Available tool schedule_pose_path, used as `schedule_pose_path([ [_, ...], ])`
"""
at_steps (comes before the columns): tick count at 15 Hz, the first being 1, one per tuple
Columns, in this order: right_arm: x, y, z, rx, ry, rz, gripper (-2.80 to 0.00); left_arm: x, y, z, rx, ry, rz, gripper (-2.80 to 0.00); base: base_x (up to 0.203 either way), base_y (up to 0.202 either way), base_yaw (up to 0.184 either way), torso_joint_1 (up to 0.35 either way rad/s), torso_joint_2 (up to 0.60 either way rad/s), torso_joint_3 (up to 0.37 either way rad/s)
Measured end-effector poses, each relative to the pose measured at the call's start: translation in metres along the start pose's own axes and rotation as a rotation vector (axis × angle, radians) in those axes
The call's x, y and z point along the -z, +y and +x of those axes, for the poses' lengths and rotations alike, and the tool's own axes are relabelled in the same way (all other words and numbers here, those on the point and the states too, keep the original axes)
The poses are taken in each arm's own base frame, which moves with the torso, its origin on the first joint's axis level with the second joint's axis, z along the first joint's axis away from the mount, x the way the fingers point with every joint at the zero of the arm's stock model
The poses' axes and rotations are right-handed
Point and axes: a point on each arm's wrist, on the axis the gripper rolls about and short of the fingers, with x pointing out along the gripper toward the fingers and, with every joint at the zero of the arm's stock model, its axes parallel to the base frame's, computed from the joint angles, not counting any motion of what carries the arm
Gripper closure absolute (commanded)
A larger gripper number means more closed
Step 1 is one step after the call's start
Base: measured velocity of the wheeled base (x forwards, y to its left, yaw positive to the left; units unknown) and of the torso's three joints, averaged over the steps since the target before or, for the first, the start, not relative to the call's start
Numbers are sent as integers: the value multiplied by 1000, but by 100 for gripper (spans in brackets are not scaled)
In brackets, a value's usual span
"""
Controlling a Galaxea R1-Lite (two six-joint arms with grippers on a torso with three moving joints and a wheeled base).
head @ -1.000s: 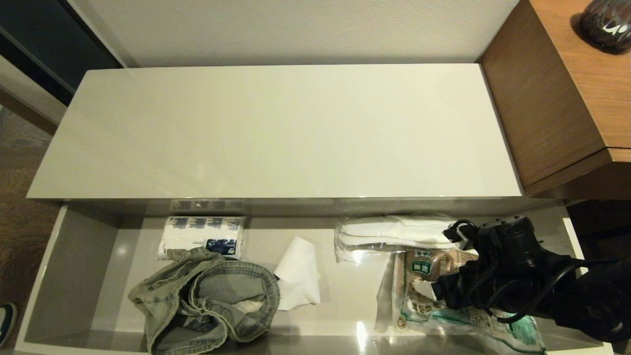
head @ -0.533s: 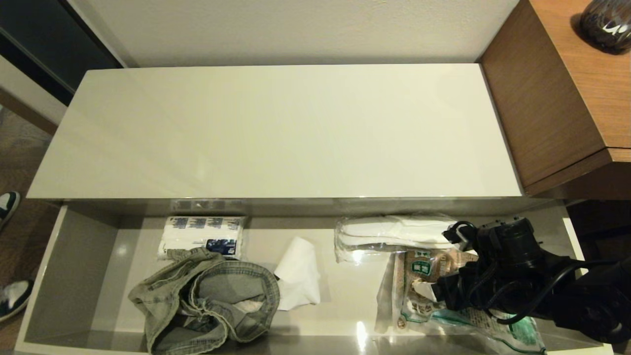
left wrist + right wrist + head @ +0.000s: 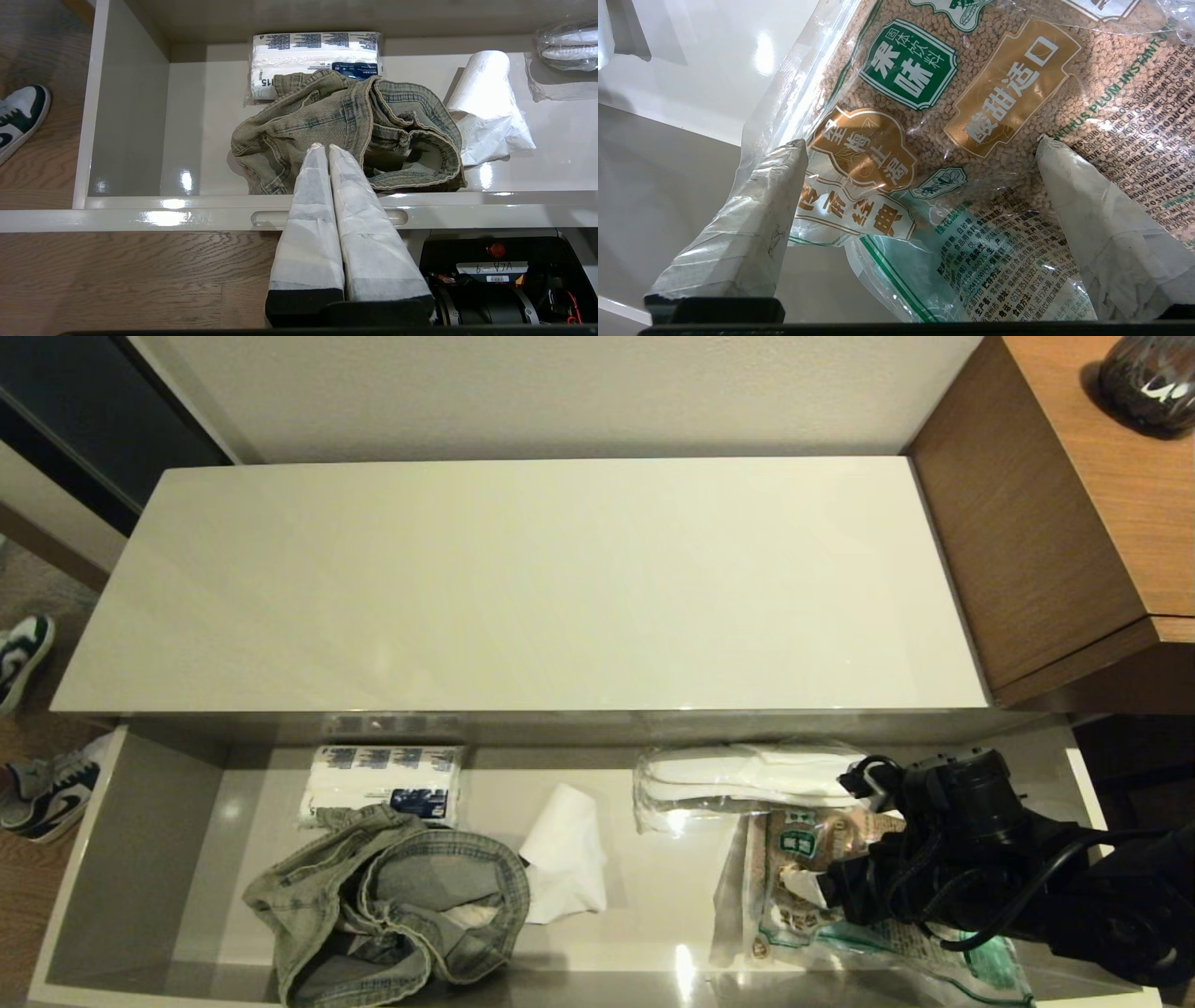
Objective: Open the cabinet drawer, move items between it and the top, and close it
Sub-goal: Take out the disposable slippers from the drawer
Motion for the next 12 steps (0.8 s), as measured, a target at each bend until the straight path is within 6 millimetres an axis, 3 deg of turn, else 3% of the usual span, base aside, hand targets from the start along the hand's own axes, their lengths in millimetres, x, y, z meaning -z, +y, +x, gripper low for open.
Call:
schedule_pose_path([
  [12, 1, 0, 0, 0, 3, 0, -280, 0, 0, 0, 0, 0, 0, 0, 0, 0, 0, 0, 0, 0],
])
